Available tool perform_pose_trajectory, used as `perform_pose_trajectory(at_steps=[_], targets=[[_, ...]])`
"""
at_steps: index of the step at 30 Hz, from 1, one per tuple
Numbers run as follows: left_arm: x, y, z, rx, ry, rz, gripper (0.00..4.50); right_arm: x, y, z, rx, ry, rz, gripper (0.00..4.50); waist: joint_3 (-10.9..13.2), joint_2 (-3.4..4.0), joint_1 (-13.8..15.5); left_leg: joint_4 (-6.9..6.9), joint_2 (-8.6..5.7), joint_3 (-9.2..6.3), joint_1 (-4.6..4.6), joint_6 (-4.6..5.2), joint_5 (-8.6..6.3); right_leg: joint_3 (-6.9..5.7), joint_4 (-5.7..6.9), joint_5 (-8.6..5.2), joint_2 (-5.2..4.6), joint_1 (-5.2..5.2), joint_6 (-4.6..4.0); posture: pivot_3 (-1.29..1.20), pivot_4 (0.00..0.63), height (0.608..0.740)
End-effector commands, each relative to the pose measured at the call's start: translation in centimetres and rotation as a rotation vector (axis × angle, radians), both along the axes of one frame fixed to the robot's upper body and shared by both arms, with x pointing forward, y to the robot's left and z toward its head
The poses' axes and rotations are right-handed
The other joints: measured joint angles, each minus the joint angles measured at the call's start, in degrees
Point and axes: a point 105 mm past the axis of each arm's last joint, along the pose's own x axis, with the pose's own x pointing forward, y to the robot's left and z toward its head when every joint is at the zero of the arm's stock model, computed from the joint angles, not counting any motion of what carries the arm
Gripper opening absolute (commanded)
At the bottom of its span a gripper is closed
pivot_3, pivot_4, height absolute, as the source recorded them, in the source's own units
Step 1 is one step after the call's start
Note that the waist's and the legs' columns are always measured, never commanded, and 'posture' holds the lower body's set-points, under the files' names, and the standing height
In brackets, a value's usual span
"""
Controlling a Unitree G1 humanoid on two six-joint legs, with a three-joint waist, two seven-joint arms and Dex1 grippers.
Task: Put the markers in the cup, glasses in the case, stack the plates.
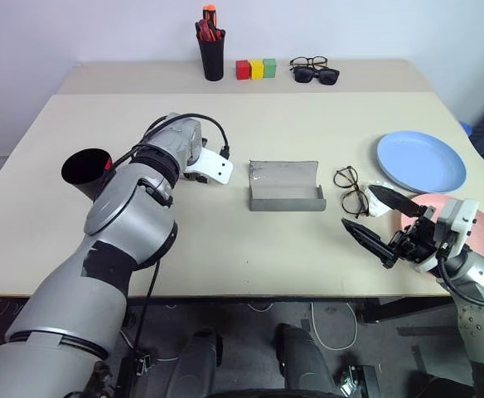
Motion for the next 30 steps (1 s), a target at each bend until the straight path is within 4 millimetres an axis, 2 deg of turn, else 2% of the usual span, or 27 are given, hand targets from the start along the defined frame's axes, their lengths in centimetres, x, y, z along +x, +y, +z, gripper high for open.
perform_pose_trajectory(at_steps=[1,4,6,9,11,15,18,20,22,25,27,30], targets=[[-0.2,-0.3,-0.3,-0.003,0.017,-0.009,0.04,-0.4,0.0,1.4,-0.001,-0.053,0.0,4.5,0.0,0.0,0.01,0.0,0.0,0.0,0.01,0.0,0.0,0.0,0.0,0.0,0.0,0.0,0.0,0.0,0.15,0.74],[-0.3,-0.5,-0.3,-0.051,0.026,0.008,0.04,-0.2,-0.1,1.4,-0.005,-0.052,0.001,4.5,0.0,0.01,0.01,0.0,0.0,0.0,0.04,0.0,0.0,0.0,0.0,0.0,0.0,0.05,0.0,0.0,0.15,0.74],[-0.4,-1.1,0.2,-0.145,0.047,0.024,0.04,0.0,0.0,1.5,-0.005,-0.059,0.003,4.5,-0.01,0.01,0.02,0.0,0.0,0.0,0.05,0.0,0.0,0.0,-0.01,0.0,0.0,0.06,0.0,0.0,0.15,0.74],[-0.9,-3.8,2.1,-0.429,0.111,0.034,0.04,0.4,0.0,1.6,-0.004,-0.065,0.006,4.5,0.0,0.01,0.0,0.0,0.0,0.0,0.06,0.0,0.0,0.0,0.0,0.0,0.0,0.07,0.0,0.0,0.15,0.74],[-1.2,-5.4,4.0,-0.624,0.141,0.033,0.04,0.6,0.0,1.6,-0.004,-0.061,0.011,4.5,0.0,0.0,0.01,0.01,0.0,0.0,0.05,0.0,0.0,0.0,-0.02,0.0,0.0,0.07,0.0,0.0,0.15,0.74],[-0.9,-8.8,10.1,-1.101,0.079,-0.01,0.04,1.1,0.0,1.4,0.008,-0.047,0.035,4.5,0.0,-0.01,-0.02,0.02,0.0,-0.02,0.03,0.0,0.0,-0.01,-0.01,0.04,0.0,0.06,-0.06,0.0,0.15,0.74],[-0.4,-9.3,15.5,-1.466,-0.137,-0.077,0.04,1.1,-0.2,1.1,0.004,-0.021,0.098,4.5,-0.01,0.02,-0.1,0.0,0.01,-0.04,0.05,0.0,0.0,0.0,0.0,0.04,0.0,0.06,-0.06,0.0,0.15,0.74],[-1.1,-8.0,18.6,-1.74,-0.354,-0.084,0.04,0.9,-0.2,0.7,-0.015,0.025,0.171,4.5,-0.04,0.09,-0.37,-0.02,0.02,-0.04,0.12,0.0,0.0,0.0,0.0,0.07,0.0,0.1,-0.11,0.0,0.15,0.74],[-3.3,-5.3,19.7,-1.926,-0.595,-0.059,0.04,0.8,0.0,0.6,-0.033,0.07,0.257,4.5,-0.1,0.22,-0.89,-0.14,0.03,0.02,0.43,0.01,-0.01,0.1,-0.04,0.13,0.0,0.31,-0.2,0.0,0.15,0.74],[-6.1,-2.1,18.3,-1.988,-0.796,0.093,0.04,0.6,0.3,0.5,-0.086,0.103,0.361,4.5,-0.09,0.2,-1.78,-0.15,0.07,0.03,0.61,0.03,-0.03,0.14,0.04,0.14,0.03,0.41,-0.23,0.0,0.15,0.74],[-7.5,-0.5,17.4,-1.962,-0.909,0.171,0.04,0.7,0.6,0.6,-0.113,0.105,0.414,4.5,-0.06,0.15,-1.71,-0.08,0.07,0.04,0.63,0.02,-0.02,0.16,0.12,0.15,0.06,0.4,-0.25,0.0,0.15,0.74],[-9.3,3.2,16.5,-1.908,-1.13,0.303,0.04,1.2,1.4,1.2,-0.137,0.081,0.488,4.5,-0.04,0.11,-1.44,0.1,0.05,0.04,0.57,-0.06,0.03,0.16,0.12,0.17,0.06,0.46,-0.27,0.0,0.15,0.74]])
